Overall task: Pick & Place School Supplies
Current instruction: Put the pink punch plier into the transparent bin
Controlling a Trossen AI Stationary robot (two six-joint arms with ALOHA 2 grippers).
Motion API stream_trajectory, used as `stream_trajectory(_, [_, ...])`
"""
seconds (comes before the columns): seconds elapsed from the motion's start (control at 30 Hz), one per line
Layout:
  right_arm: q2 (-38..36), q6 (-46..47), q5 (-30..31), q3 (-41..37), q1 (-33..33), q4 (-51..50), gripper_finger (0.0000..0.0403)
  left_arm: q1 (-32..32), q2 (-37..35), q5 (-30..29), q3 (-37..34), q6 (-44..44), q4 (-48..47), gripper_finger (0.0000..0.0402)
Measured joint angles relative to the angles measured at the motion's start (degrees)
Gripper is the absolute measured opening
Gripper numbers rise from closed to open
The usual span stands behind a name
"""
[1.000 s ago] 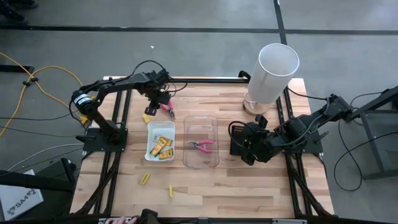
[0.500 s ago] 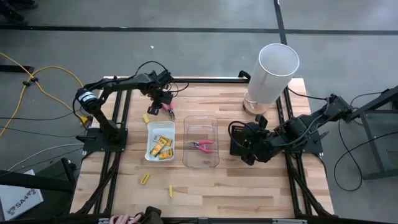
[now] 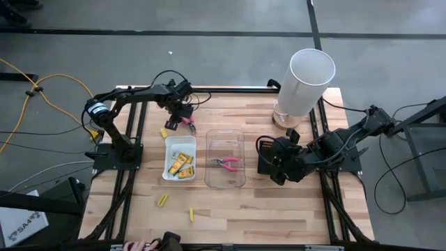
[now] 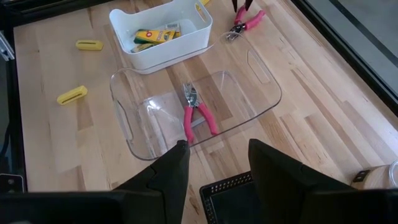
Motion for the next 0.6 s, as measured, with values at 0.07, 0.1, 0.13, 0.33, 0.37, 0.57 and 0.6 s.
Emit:
stream_trajectory(0.07, [0.0,0.0,0.0,0.0,0.0,0.0,0.0158,0.0,0.6,0.0,0.0,0.0,0.8,0.0125])
stream_trajectory(0.1, [0.0,0.0,0.0,0.0,0.0,0.0,0.0158,0.0,1.0,0.0,0.0,0.0,0.8,0.0125])
stream_trajectory(0.13, [0.0,0.2,0.0,0.0,0.0,0.0,0.0158,0.0,1.7,-0.2,0.0,0.1,0.9,0.0125])
stream_trajectory(0.33, [0.0,0.4,0.0,0.0,0.0,0.0,0.0157,-0.8,4.8,-2.5,0.3,-0.5,1.0,0.0125])
stream_trajectory(0.37, [0.0,0.4,-0.1,0.0,0.0,0.0,0.0158,-1.0,4.8,-3.4,0.3,-0.6,1.0,0.0125])
stream_trajectory(0.57, [0.0,0.4,-0.1,0.0,0.0,0.1,0.0158,-2.2,4.0,-5.2,0.1,-1.1,1.4,0.0125])
stream_trajectory(0.6, [0.0,0.4,-0.1,0.0,0.0,0.0,0.0158,-2.2,4.0,-5.5,0.0,-1.6,1.5,0.0124])
